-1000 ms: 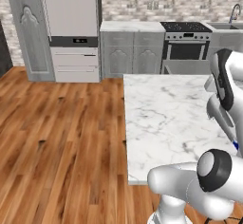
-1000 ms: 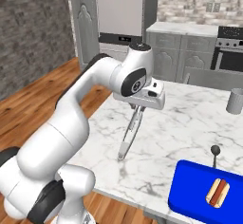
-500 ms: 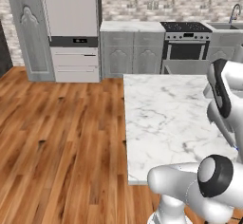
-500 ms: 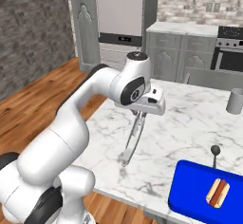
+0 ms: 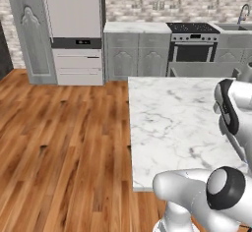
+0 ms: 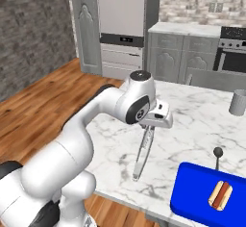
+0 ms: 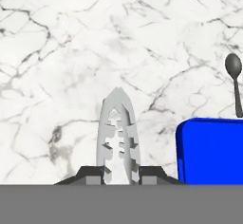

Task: Take the tongs from the drawer on the right and place them on the dining counter next to the tray containing the hot dog.

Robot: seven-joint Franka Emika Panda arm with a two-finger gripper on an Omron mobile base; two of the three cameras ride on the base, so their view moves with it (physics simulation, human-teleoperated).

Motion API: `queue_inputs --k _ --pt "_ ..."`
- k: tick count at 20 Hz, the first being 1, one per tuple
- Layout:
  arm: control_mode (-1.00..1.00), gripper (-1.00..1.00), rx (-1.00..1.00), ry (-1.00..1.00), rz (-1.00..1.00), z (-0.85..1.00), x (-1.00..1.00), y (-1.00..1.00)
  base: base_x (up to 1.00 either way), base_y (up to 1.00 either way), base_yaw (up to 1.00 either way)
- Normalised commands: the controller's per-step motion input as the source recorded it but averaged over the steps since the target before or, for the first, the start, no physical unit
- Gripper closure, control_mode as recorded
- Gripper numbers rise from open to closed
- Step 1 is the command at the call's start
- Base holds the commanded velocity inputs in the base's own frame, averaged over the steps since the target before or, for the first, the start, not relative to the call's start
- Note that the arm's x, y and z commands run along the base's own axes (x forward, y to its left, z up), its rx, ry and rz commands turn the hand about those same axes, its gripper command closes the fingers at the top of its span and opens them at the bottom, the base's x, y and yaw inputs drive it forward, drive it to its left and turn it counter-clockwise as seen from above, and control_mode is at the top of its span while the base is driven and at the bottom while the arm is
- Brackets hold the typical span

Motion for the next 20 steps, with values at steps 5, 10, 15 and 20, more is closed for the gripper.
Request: queue_inputs --k 5,10,15,20 --pt "-1.00 1.00 0.00 0.00 -0.01 -0.24 0.00 -0.43 0.00 0.00 0.00" --pt "-1.00 1.00 0.00 0.00 -0.01 -0.21 0.02 -0.26 0.00 0.00 0.00" --pt "-1.00 1.00 0.00 0.00 0.00 -0.21 0.05 0.00 0.00 0.00 0.00" --pt "-1.00 1.00 0.00 0.00 0.00 -0.28 0.03 0.00 0.00 0.00 0.00"
